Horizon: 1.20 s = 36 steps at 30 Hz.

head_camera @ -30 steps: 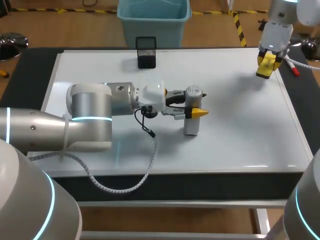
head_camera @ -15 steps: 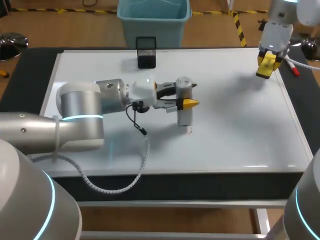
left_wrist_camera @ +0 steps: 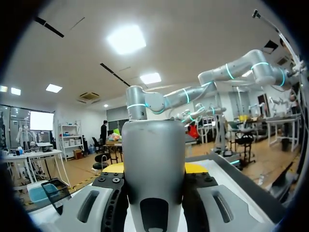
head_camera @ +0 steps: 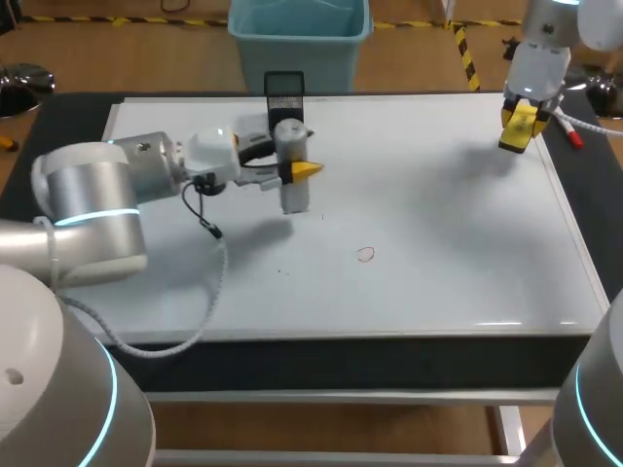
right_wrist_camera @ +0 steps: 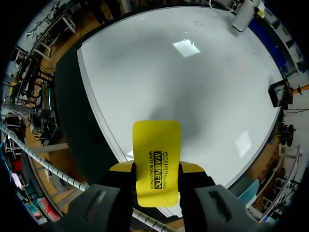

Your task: Pick up the inspection probe, press it on each red-marked spot on the whiteboard one by one, put down the probe, pick up the eraser, and wipe off all the red marks.

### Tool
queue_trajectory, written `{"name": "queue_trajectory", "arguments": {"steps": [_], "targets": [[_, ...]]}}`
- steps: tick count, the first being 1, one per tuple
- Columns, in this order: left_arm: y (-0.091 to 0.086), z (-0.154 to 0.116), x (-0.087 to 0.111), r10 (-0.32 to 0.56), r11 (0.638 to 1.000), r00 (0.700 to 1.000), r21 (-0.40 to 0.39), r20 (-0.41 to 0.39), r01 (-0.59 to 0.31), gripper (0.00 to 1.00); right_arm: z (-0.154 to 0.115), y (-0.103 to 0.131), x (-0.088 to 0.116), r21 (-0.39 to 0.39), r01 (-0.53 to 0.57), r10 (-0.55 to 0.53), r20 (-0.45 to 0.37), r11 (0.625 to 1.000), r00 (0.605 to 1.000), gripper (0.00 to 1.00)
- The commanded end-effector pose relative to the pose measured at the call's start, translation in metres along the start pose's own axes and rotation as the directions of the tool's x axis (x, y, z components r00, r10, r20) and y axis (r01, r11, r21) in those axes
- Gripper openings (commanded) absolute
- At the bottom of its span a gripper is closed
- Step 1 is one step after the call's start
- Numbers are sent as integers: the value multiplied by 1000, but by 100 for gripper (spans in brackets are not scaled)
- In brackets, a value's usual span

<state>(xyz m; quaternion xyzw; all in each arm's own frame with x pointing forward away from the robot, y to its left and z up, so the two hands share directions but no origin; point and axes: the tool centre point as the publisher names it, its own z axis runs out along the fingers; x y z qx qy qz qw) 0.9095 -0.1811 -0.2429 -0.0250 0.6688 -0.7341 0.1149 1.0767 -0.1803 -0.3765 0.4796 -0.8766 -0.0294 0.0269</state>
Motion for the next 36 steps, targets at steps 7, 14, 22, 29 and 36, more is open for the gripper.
{"name": "queue_trajectory", "arguments": {"steps": [7,14,22,29,36], "targets": [[-15,-66,-20,6,1000,999,28,33,-7,0,-1,0,0,1,2,-2,-4,1000,1000,0],[-17,-81,-26,-1,1000,997,31,77,-2,0,-1,0,0,1,2,-2,-4,1000,1000,0],[-17,-87,-27,-1,999,996,36,93,-2,0,-1,0,0,1,2,-2,-4,1000,1000,0],[-17,-87,-26,-7,1000,997,25,83,5,0,-1,0,0,1,2,-2,-4,1000,1000,0],[-17,-87,-26,-7,1000,997,25,83,5,0,-1,0,0,1,2,-2,-4,1000,1000,0]]}}
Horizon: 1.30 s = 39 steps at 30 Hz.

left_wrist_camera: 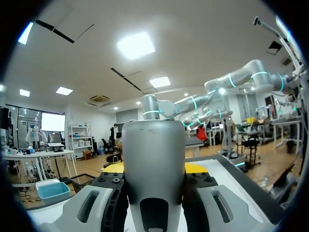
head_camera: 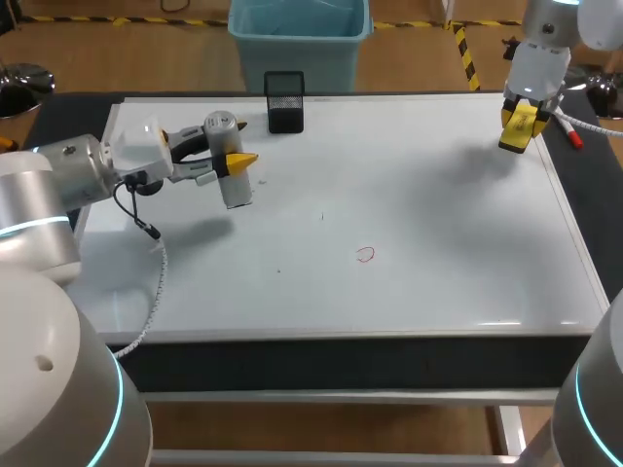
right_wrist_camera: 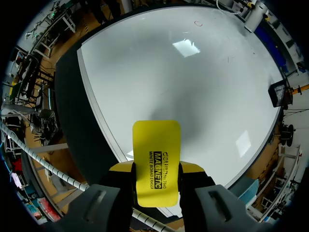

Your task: Pick up the inspection probe, press it on each red-marked spot on the whiteboard one by one, put down the probe, pick up the eraser, and wipe off all the red marks.

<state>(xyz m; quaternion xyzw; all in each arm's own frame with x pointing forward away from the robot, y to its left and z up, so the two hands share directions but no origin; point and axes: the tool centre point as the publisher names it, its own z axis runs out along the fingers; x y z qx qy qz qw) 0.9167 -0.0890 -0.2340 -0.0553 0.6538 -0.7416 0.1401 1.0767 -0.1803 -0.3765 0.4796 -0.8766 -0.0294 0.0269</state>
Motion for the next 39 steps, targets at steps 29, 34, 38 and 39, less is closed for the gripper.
{"name": "queue_trajectory", "arguments": {"steps": [29,34,38,39], "targets": [[-2,0,0,0,1000,1000,-2,2,0,0,5,266,-41,-25,560,-561,-1,828,828,0],[-2,0,0,0,1000,1000,-2,2,0,0,14,309,-46,-25,607,-607,7,794,795,0],[-2,0,0,0,1000,1000,-2,2,0,0,24,345,-52,-47,671,-672,1,740,741,0],[-2,0,0,0,1000,1000,-2,2,0,0,24,351,-54,-48,678,-679,8,733,735,0]]}}
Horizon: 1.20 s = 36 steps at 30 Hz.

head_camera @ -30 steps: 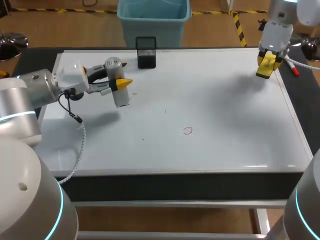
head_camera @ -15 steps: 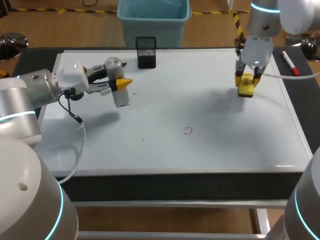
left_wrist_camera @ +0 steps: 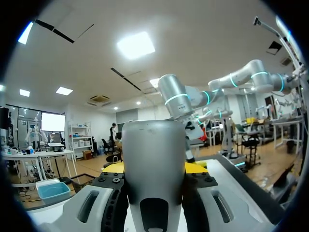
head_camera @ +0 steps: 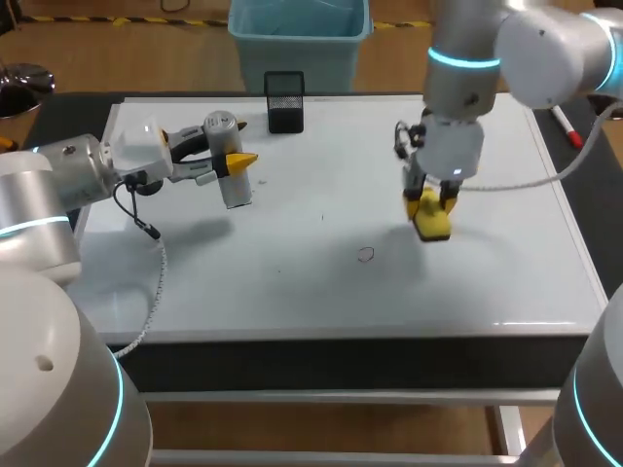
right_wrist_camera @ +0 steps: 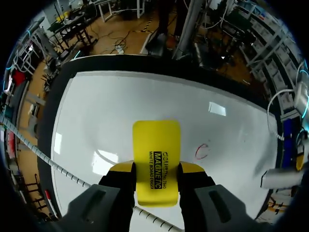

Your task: Pick up the inspection probe, press it on each red-marked spot on the whiteboard one by one, put down the probe, pick up the eraser, and wipe off all the red marks.

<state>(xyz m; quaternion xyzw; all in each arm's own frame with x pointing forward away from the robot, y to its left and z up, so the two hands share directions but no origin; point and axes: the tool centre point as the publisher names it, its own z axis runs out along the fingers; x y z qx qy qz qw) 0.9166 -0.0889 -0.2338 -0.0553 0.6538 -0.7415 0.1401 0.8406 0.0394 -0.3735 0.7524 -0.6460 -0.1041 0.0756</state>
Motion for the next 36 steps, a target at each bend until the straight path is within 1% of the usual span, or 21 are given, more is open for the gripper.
{"name": "queue_trajectory", "arguments": {"steps": [1,3,5,18,20,23,26,30,36], "targets": [[-2,0,0,0,1000,1000,-2,2,0,0,11,30,-26,114,50,-48,-17,992,999,0],[-2,0,0,0,1000,1000,-2,2,0,0,10,36,-37,113,75,-74,-20,991,997,0],[-2,0,0,0,1000,1000,-2,2,0,0,6,37,-42,102,87,-87,-2,991,996,0],[-2,0,0,0,1000,1000,-2,2,0,0,6,37,-42,102,87,-87,-2,991,996,0],[-2,0,0,0,1000,1000,-2,2,0,0,6,33,-39,98,92,-91,-14,991,996,0],[-2,0,0,0,1000,1000,-2,2,0,0,9,29,-40,88,110,-109,-21,990,994,0],[-2,0,0,0,1000,1000,-2,2,0,0,18,26,-49,70,134,-134,-13,988,991,0],[-2,0,0,0,1000,1000,-2,2,0,0,28,24,-68,62,155,-155,-3,986,988,0],[-2,0,0,0,1000,1000,-2,2,0,0,41,20,-93,63,207,-206,-34,976,978,0]]}}
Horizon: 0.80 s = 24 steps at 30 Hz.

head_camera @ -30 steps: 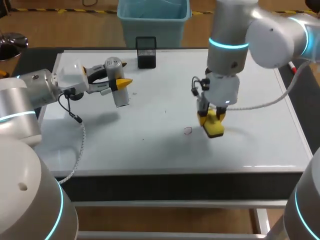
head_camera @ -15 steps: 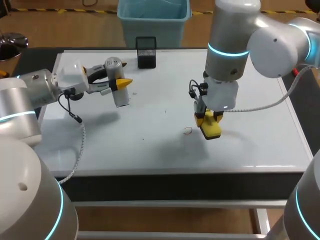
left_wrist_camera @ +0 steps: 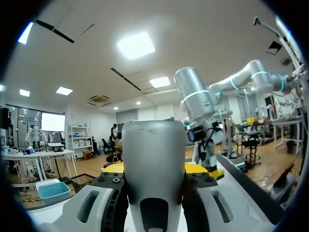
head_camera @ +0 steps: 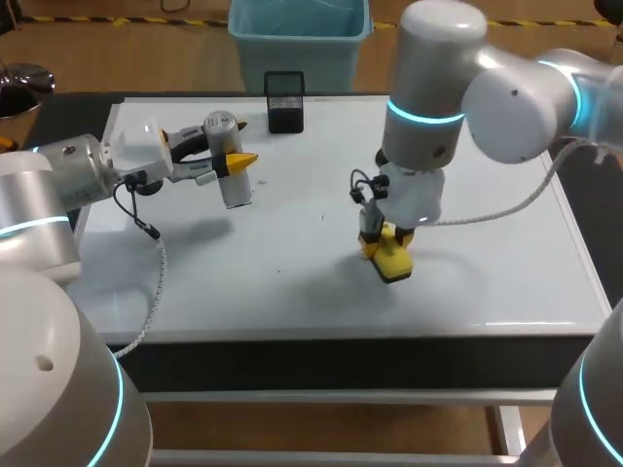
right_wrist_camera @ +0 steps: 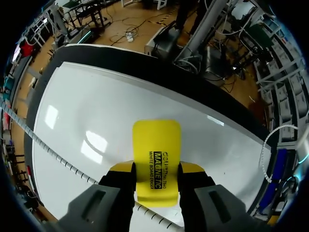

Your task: Pick up the inspection probe, press it on each red-marked spot on the whiteboard one by one, put down the probe, pick up the eraser, and wipe off all the red marks.

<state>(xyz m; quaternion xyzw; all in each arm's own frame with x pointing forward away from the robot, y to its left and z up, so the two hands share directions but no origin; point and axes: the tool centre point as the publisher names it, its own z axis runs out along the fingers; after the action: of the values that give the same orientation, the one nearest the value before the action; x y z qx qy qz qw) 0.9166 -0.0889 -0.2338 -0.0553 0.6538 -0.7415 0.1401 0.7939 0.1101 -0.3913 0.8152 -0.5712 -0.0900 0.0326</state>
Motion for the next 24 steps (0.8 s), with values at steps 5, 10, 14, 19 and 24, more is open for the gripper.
{"name": "queue_trajectory", "arguments": {"steps": [5,10,14,19,24], "targets": [[-2,0,0,0,1000,1000,-2,2,0,0,16,-20,-26,-11,32,-32,-61,999,998,0],[-2,0,0,0,1000,1000,-2,2,0,0,18,-29,-28,4,62,-62,-69,998,996,0],[-2,0,0,0,1000,1000,-2,2,0,0,21,-32,-27,3,68,-67,-69,998,995,0],[-2,0,0,0,1000,1000,-2,2,0,0,26,-34,-27,-1,69,-69,-70,998,995,0],[-2,0,0,0,1000,1000,-2,2,0,0,34,-37,-25,4,74,-74,-70,997,995,0]]}}
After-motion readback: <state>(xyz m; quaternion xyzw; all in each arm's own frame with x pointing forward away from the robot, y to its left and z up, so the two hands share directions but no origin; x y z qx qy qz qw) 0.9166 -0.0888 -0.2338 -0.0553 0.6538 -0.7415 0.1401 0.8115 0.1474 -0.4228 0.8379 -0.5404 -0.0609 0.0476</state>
